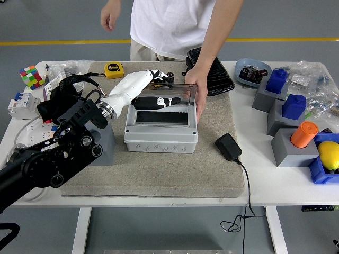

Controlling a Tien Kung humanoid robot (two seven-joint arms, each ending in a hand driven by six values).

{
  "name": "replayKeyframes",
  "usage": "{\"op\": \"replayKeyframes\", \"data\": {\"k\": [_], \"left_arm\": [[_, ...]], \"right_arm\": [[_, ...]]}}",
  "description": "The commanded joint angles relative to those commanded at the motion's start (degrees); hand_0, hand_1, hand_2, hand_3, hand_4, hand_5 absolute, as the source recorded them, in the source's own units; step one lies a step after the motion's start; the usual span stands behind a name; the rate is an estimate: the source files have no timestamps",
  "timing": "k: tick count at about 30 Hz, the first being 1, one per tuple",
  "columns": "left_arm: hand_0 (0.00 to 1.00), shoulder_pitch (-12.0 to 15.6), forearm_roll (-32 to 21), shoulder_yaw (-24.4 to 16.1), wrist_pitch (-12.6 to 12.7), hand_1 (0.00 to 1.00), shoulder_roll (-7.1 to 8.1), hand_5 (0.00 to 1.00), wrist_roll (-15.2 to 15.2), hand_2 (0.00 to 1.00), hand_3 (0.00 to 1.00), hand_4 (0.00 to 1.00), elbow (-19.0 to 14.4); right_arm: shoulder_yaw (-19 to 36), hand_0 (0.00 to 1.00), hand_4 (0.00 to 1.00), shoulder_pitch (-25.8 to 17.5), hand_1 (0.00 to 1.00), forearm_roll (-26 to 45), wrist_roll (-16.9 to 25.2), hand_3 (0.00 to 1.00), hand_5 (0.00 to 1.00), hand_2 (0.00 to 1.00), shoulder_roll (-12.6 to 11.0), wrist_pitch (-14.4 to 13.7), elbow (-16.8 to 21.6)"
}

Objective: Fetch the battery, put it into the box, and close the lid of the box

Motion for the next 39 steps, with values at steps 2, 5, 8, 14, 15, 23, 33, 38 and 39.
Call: {"op": "replayKeyframes", "data": {"k": [2, 5, 8, 14, 15, 23, 33, 38, 39], "left_arm": [[0.535, 0.6, 0.0, -0.2, -0.2, 0.562, 0.41, 0.870, 0.3, 0.637, 0.680, 0.998, -1.5], [0.535, 1.6, -0.3, -0.3, -0.6, 0.562, 1.00, 0.870, 1.0, 0.637, 0.680, 0.998, -4.0], [0.518, 2.8, -1.4, 0.1, -1.0, 0.551, 1.54, 0.873, 1.4, 0.629, 0.675, 0.998, -5.9], [0.515, 4.3, -4.6, 1.7, -1.2, 0.549, 2.15, 0.876, 1.4, 0.628, 0.674, 0.998, -6.1], [0.515, 4.5, -5.2, 1.9, -1.2, 0.549, 2.15, 0.876, 1.3, 0.628, 0.674, 0.998, -5.9], [0.512, 6.1, -6.3, 1.0, -1.3, 0.546, 2.41, 0.879, 1.1, 0.628, 0.674, 0.998, -6.9], [0.508, 8.6, -6.4, -6.2, -0.6, 0.558, 1.96, 0.880, -0.4, 0.624, 0.678, 0.998, -10.4], [0.519, 10.1, -7.3, -10.6, 0.6, 0.568, 1.39, 0.875, -2.3, 0.632, 0.684, 0.998, -10.6], [0.519, 10.5, -7.4, -11.6, 0.7, 0.568, 1.25, 0.875, -2.4, 0.632, 0.684, 0.998, -10.7]], "right_arm": [[0.0, 0.656, 0.935, 0.0, 0.629, 0.0, 0.0, 0.543, 0.438, 0.623, 0.0, 0.0, 0.0], [-0.1, 0.656, 0.935, -0.1, 0.629, 0.0, 0.0, 0.543, 0.438, 0.623, 0.1, 0.1, 0.0], [-0.3, 0.656, 0.935, 0.0, 0.629, 0.1, 0.1, 0.542, 0.437, 0.623, 0.1, 0.1, -0.1], [-0.6, 0.657, 0.935, 0.1, 0.630, 0.3, 0.2, 0.542, 0.439, 0.624, 0.2, 0.1, -0.1], [-0.7, 0.657, 0.935, 0.1, 0.630, 0.3, 0.2, 0.542, 0.439, 0.624, 0.3, 0.1, -0.1], [-0.6, 0.657, 0.935, 0.0, 0.629, 0.2, 0.1, 0.542, 0.438, 0.624, 0.2, 0.1, -0.1], [-0.3, 0.656, 0.935, -0.1, 0.629, 0.0, 0.2, 0.542, 0.439, 0.624, 0.3, 0.0, -0.1], [-0.1, 0.656, 0.935, -0.1, 0.630, 0.0, 0.2, 0.542, 0.438, 0.624, 0.2, 0.0, -0.1], [-0.1, 0.656, 0.935, -0.1, 0.630, 0.0, 0.2, 0.542, 0.438, 0.624, 0.2, 0.0, -0.1]]}}
